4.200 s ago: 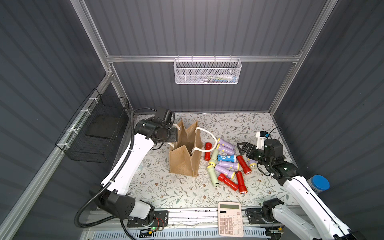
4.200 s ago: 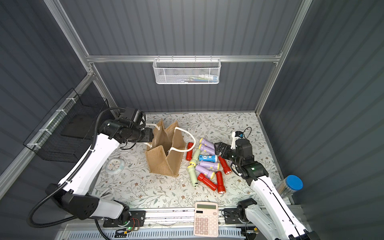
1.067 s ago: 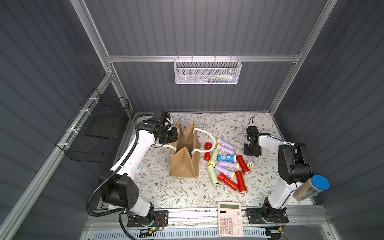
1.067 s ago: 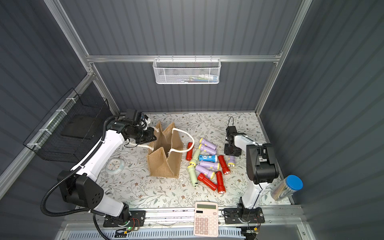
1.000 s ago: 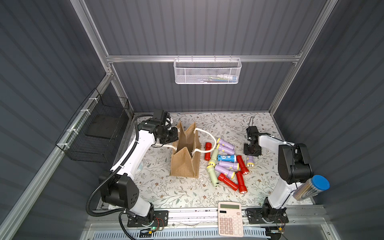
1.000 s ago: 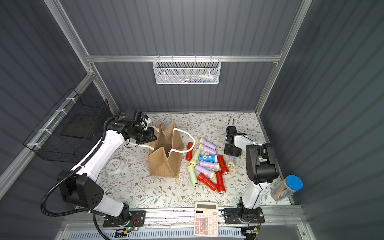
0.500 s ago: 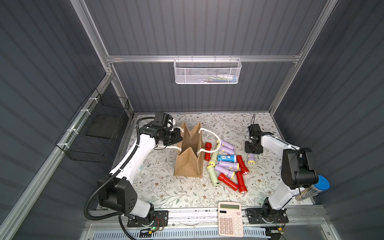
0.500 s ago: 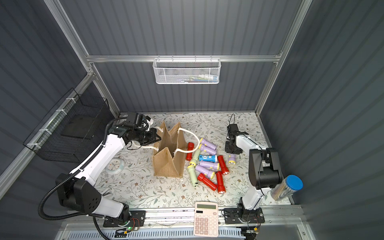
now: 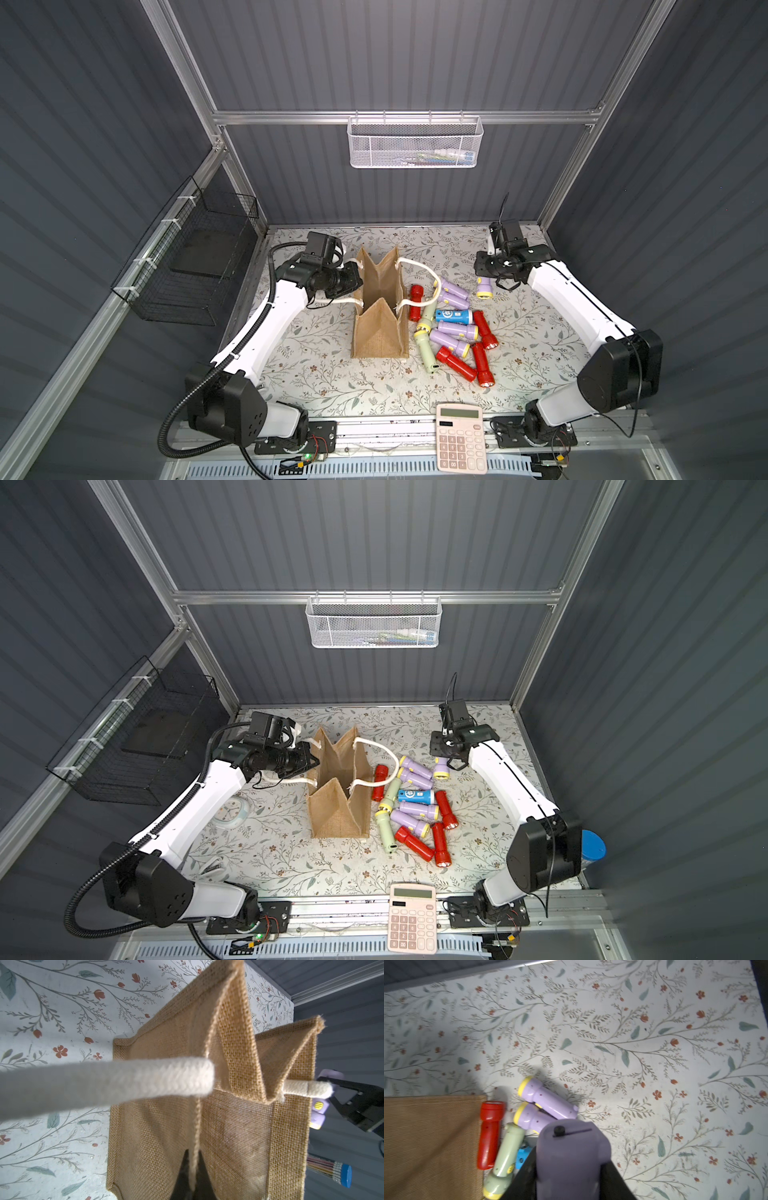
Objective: Put the flashlights into the tote bags
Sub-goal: Pick up the flashlight from the center of the board, then place the flashlight in the canvas bag.
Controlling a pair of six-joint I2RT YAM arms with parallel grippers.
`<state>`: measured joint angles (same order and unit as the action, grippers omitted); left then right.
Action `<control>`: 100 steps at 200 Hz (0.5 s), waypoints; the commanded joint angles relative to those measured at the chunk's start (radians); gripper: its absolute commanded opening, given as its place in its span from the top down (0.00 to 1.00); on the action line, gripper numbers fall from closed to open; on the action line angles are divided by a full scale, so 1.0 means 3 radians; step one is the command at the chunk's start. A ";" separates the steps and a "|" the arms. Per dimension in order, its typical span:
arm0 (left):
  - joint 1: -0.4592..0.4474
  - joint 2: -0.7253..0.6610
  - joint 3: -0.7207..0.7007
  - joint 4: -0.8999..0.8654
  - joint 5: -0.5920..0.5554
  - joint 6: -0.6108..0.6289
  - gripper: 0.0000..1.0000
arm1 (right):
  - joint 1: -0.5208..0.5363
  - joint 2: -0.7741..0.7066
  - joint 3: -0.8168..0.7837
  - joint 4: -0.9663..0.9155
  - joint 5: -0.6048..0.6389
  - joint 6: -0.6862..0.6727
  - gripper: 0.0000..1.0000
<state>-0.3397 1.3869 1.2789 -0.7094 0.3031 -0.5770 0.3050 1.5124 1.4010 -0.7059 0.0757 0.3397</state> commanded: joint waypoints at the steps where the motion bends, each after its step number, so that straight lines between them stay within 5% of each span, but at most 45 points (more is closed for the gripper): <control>1: -0.0007 -0.0123 -0.0054 0.0058 -0.0109 -0.0041 1.00 | 0.0133 -0.0194 0.0189 -0.0160 -0.0083 0.0164 0.82; 100: -0.0042 -0.0172 -0.0257 0.0260 -0.0129 -0.0261 1.00 | 0.0807 -0.0750 0.0362 0.0589 -0.0680 0.0712 0.83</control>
<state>-0.3397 1.3544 1.1988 -0.6308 0.2798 -0.6376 0.4950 1.2804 1.4956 -0.6353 -0.0368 0.4904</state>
